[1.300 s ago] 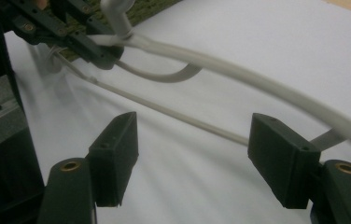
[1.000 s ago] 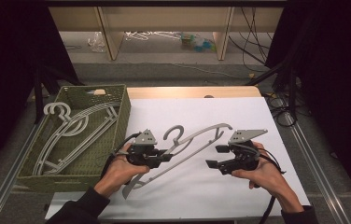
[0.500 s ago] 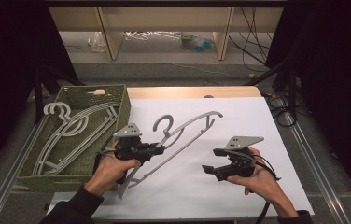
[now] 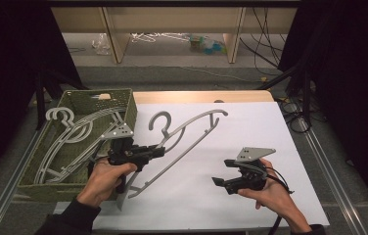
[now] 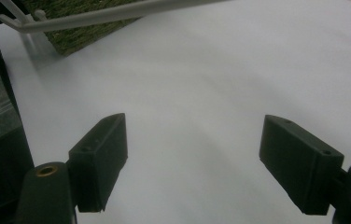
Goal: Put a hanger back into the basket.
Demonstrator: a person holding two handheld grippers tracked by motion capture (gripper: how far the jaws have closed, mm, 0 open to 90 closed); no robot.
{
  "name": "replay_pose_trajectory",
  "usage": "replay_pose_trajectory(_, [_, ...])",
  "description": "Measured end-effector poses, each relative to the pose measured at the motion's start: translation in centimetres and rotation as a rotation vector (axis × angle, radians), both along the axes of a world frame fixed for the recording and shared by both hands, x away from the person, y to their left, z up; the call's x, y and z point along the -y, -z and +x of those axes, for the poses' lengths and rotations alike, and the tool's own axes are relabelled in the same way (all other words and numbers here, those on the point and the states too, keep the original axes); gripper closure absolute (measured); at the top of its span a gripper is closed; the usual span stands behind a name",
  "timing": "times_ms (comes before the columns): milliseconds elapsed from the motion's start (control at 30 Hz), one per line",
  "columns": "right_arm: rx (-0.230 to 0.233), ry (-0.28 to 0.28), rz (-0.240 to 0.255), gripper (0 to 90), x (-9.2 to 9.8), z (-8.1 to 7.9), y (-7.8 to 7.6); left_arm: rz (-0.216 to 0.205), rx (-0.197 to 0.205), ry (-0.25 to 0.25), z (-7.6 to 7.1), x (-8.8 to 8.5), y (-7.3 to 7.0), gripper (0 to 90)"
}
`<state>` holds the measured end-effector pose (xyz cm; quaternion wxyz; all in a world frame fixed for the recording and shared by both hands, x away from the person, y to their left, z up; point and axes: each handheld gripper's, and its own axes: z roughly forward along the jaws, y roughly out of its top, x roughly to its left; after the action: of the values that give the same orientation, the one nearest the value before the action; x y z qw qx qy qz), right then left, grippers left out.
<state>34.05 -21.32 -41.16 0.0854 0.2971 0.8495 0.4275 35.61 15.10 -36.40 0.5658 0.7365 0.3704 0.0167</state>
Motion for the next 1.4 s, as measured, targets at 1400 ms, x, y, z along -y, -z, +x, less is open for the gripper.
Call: replay_pose_trajectory(1400, [-0.03,-0.018,-0.021,24.5,0.2,-0.4,1.1,0.041,-0.035,-0.361,3.0,-20.6,-6.6,78.7])
